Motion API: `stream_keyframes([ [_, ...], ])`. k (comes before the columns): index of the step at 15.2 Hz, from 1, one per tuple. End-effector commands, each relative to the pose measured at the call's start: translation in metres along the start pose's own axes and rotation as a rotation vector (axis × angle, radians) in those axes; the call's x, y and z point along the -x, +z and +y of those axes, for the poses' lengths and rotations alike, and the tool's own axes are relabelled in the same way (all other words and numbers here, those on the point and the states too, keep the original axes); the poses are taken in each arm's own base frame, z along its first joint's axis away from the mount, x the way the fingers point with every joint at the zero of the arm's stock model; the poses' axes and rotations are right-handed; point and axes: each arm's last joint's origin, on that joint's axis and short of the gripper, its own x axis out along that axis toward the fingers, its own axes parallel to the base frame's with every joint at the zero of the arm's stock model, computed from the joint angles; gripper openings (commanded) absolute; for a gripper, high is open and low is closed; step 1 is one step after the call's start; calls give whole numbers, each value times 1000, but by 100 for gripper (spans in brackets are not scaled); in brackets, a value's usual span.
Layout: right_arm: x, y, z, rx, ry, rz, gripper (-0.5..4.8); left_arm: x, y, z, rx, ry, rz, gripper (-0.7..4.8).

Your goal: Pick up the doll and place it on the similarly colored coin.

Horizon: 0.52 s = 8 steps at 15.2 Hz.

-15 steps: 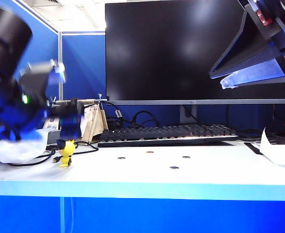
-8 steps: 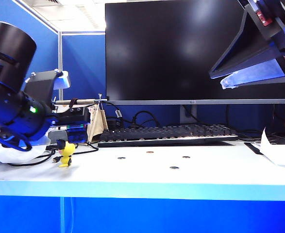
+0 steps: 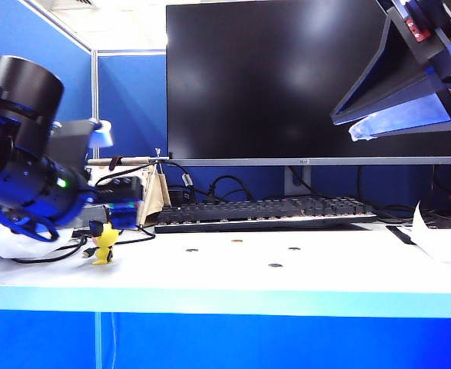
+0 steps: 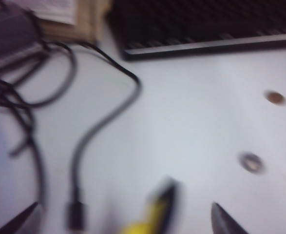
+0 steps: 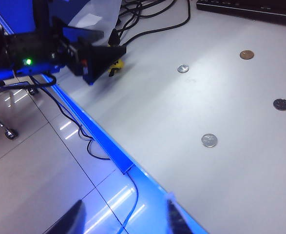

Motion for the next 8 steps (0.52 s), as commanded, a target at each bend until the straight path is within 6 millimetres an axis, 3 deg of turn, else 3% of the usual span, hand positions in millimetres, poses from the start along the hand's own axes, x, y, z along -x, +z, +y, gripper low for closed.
stream_keyframes([
  [1,0,2,0,9,-5,-18,212,-2,-1,8,7,7,16,479],
  [8,0,5,-1,30,-45,-46,212,-14,-8,5,30,-58,56,479],
])
